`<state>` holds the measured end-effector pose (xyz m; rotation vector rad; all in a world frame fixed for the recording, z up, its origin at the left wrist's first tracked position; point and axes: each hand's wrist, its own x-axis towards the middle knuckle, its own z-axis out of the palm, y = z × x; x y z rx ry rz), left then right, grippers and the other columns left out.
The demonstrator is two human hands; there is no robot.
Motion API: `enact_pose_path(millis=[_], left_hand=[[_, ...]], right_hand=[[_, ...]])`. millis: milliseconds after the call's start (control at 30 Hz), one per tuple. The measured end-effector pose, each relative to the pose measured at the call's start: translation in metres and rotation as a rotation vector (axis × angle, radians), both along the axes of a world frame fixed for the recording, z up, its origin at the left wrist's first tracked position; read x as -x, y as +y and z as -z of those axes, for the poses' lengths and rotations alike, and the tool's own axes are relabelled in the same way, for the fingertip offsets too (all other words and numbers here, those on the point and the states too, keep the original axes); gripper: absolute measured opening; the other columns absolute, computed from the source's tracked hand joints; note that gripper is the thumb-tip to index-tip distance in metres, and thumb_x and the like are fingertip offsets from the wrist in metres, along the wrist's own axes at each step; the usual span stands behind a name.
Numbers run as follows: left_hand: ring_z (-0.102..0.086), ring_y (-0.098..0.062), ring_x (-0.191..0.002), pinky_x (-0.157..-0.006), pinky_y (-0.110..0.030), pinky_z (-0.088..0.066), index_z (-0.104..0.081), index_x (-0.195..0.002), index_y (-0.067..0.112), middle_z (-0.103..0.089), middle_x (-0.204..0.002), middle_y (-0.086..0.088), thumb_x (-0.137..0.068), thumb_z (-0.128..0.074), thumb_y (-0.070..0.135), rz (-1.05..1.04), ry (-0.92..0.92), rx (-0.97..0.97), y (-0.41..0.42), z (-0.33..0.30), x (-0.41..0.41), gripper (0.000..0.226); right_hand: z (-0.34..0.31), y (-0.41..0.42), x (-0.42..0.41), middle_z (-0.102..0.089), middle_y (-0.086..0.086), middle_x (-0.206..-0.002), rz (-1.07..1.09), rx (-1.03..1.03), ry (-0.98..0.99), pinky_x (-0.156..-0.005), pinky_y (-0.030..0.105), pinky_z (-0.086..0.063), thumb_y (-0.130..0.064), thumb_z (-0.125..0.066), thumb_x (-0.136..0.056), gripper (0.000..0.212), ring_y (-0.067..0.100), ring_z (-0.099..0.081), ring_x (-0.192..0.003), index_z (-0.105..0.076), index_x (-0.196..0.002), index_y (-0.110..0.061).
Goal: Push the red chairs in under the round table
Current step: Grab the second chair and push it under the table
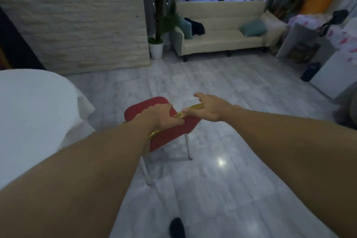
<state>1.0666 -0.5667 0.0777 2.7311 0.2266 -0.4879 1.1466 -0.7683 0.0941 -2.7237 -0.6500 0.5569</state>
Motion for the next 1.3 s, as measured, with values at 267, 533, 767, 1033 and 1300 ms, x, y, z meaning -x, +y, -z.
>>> enact_pose_path(millis=[267,533,767,1033,1300], left_hand=[[-0.062,-0.031,-0.116,-0.097,-0.044,-0.051,-0.053,-0.136,0.028,-0.061,-0.128,-0.003,-0.075,-0.075,0.058,-0.024,0.129,0.062,-0.003,0.075,-0.057,0.071],[-0.066,-0.028,-0.099,-0.089,-0.040,-0.054,-0.065,-0.128,0.038,-0.067,-0.105,0.000,-0.094,-0.058,0.023,-0.126,0.213,0.215,0.007,0.112,-0.073,0.038],[-0.064,-0.032,-0.116,-0.097,-0.038,-0.049,-0.057,-0.141,0.046,-0.069,-0.122,-0.004,-0.088,-0.056,0.014,-0.256,0.243,0.094,-0.002,0.117,-0.079,0.062],[-0.067,-0.028,-0.108,-0.097,-0.035,-0.048,-0.057,-0.140,0.049,-0.073,-0.110,-0.002,-0.090,-0.056,0.017,-0.486,0.245,0.042,-0.038,0.113,-0.098,0.060],[-0.069,-0.025,-0.098,-0.090,-0.039,-0.057,-0.053,-0.137,0.058,-0.071,-0.100,0.006,-0.090,-0.057,0.031,-0.722,0.223,0.098,-0.038,0.126,-0.128,0.055]], right_hand=[[0.071,-0.001,-0.094,-0.050,0.007,-0.161,-0.166,0.116,0.082,-0.120,0.055,-0.038,-0.102,-0.064,-0.057,0.136,0.033,-0.051,-0.144,-0.026,-0.167,-0.031],[0.123,0.027,-0.147,-0.061,-0.002,-0.147,-0.479,0.304,0.073,-0.125,0.063,-0.021,-0.096,-0.067,-0.058,0.123,0.030,-0.052,-0.140,-0.040,-0.161,-0.034],[0.128,0.042,-0.174,-0.071,-0.007,-0.096,-0.771,0.231,0.104,-0.073,0.034,-0.049,-0.026,-0.070,-0.089,0.035,0.026,-0.070,-0.095,-0.075,-0.118,-0.045],[0.133,0.043,-0.221,-0.068,-0.002,-0.092,-1.001,0.191,0.082,-0.074,0.033,-0.043,-0.023,-0.063,-0.091,0.035,0.029,-0.065,-0.089,-0.077,-0.116,-0.043],[0.126,0.092,-0.276,-0.065,-0.007,-0.089,-1.176,0.222,0.054,-0.074,0.034,-0.046,-0.028,-0.065,-0.092,0.031,0.024,-0.063,-0.084,-0.076,-0.113,-0.048]])
